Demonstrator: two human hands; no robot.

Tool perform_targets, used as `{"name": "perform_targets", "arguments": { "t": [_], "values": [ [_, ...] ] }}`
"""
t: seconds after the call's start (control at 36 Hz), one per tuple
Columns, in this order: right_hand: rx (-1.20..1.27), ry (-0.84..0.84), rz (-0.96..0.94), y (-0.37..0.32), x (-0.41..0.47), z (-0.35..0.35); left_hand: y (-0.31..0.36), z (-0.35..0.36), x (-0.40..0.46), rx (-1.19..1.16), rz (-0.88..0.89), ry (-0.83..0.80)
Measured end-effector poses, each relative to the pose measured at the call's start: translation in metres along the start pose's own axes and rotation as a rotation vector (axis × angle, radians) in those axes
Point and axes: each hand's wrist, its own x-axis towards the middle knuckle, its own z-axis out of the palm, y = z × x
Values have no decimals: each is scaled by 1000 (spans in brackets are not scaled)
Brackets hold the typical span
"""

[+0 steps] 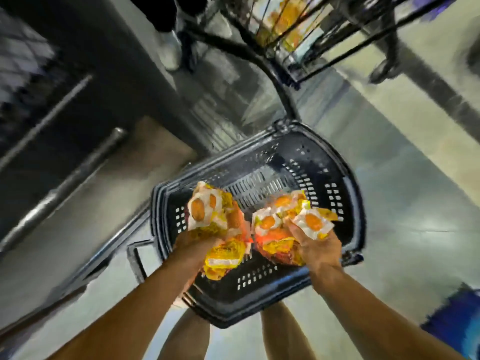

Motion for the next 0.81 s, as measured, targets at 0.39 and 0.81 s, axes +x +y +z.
{"name": "perform_targets", "arguments": {
  "t": [0.39, 0.81],
  "values": [
    [-69, -48, -146, -141, -228, -98, 71, -12, -286, -243, 206, -143],
    [-20, -376, -251, -171, -371, -118, 34, -73, -432, -517, 376, 6]
  ]
}}
